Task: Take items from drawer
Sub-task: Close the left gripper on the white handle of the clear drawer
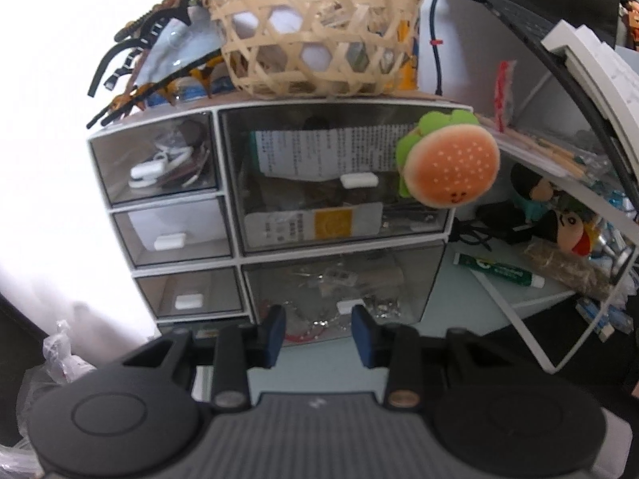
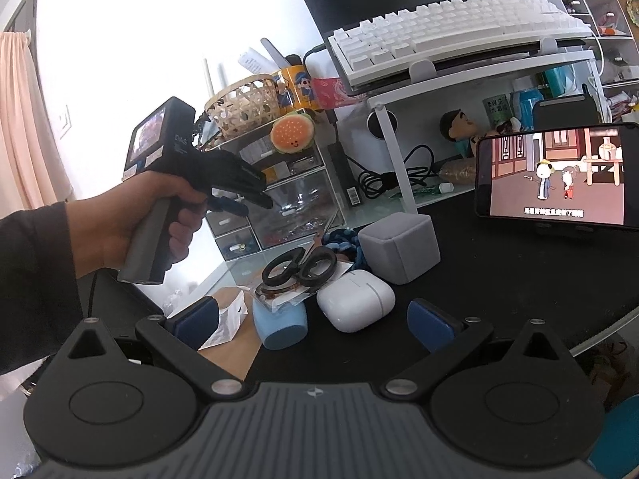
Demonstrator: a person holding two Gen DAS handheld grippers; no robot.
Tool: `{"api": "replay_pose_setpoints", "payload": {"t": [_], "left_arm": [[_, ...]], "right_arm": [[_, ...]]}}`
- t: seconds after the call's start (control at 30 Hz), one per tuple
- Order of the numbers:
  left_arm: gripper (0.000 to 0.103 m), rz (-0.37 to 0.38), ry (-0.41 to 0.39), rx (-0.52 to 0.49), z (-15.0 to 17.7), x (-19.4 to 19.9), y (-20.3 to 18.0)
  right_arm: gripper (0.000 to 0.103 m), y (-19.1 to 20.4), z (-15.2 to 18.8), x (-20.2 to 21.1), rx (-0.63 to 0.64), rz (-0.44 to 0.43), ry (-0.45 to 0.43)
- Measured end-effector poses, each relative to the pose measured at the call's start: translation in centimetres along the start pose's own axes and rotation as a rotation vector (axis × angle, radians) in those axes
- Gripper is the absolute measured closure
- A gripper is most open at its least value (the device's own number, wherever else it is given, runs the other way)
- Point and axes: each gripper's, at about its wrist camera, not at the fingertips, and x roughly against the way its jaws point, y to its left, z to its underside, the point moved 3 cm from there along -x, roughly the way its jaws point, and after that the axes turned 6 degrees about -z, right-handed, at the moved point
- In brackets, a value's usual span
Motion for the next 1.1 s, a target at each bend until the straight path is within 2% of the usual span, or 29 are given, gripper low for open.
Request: {"api": "replay_pose_setpoints", "payload": {"t": [0.6,0.83,1.1], "left_arm": [[0.064,0.003,0.015,0.001,-0.3,-1.1,-1.6],[0.072,0.001,0.018,0.014,-0.4,-1.1,-2.3],[0.073,-0.013,0.056,0.01,0.1,-1.5,-3.3]], "right_arm": [[0.0,-1.1,0.1,-0.4,-0.022,-0.003,0.005],[0.0,-1.3,0.3,-0.6,-0.03,-0.006,0.012],[0.0,-1.5,0.2,-0.4,-0.033,-0.004,0.009]]}}
